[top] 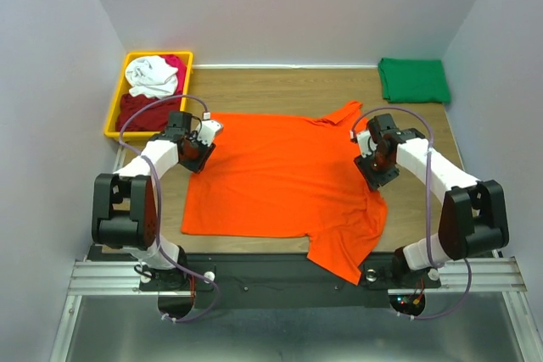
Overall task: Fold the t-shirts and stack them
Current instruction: Fold the tshirt
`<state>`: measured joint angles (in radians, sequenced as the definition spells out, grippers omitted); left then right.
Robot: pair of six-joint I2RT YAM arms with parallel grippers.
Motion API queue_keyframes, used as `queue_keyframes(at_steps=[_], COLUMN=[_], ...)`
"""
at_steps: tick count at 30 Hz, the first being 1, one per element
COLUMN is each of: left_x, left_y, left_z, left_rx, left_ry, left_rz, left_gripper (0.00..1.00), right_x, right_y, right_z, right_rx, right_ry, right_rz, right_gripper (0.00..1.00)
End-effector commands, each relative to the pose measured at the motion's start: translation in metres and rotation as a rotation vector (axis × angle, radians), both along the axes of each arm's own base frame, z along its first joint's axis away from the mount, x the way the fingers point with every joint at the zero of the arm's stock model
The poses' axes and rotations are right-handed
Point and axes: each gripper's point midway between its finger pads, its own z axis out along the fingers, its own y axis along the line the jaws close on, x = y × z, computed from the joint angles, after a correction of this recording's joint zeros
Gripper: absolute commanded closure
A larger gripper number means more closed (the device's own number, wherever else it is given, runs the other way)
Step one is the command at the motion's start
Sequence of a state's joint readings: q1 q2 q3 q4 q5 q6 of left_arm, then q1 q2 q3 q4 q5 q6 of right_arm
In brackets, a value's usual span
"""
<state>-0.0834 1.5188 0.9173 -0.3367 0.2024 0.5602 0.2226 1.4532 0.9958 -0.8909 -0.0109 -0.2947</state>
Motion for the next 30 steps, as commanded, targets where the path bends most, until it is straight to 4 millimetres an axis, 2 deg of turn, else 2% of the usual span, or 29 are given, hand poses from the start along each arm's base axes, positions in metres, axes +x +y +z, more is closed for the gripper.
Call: queue_keyframes(at_steps=[1,3,4,7,9,10,15,19,25,28,29,30], left_x=[0.006,0.003,0.004,0.000,-0.001,-0.002,-0.004,-0.005,-0.011,-0.017,-0.018,-0.021], left_y=[0.002,0.005,0.006,0.007,0.007,0.008,0.009,0.012,0.014,0.013,0.013,0.012], left_z=[-0.006,-0.016,-0.019,-0.029,-0.031,-0.032,-0.035,-0.038,-0.040,-0.038,-0.034,-0.031], left_rx=[0.013,0.026,0.031,0.039,0.039,0.041,0.050,0.061,0.069,0.065,0.060,0.054], left_ry=[0.001,0.027,0.029,0.051,0.053,0.054,0.059,0.064,0.078,0.087,0.078,0.086], left_rz=[0.019,0.022,0.027,0.029,0.029,0.029,0.031,0.038,0.044,0.036,0.034,0.031], left_gripper=[0.56,0.57,0.57,0.58,0.59,0.59,0.59,0.62,0.66,0.66,0.66,0.64], right_x=[-0.005,-0.011,-0.017,-0.023,-0.024,-0.024,-0.021,-0.022,-0.030,-0.031,-0.026,-0.021], right_y=[-0.010,-0.017,-0.023,-0.031,-0.035,-0.037,-0.058,-0.078,-0.089,-0.092,-0.093,-0.092], right_z=[-0.008,-0.014,-0.020,-0.026,-0.027,-0.026,-0.021,-0.026,-0.041,-0.043,-0.039,-0.035], right_rx=[-0.046,-0.072,-0.086,-0.093,-0.094,-0.094,-0.120,-0.188,-0.251,-0.271,-0.272,-0.270], right_ry=[0.021,0.044,0.065,0.094,0.099,0.099,0.072,0.067,0.096,0.102,0.087,0.070], right_rz=[-0.015,-0.009,-0.007,-0.010,-0.018,-0.021,-0.065,-0.078,-0.064,-0.058,-0.060,-0.064], right_gripper=[0.60,0.71,0.81,0.88,0.99,0.99,0.99,0.99,1.00,0.99,0.96,0.79])
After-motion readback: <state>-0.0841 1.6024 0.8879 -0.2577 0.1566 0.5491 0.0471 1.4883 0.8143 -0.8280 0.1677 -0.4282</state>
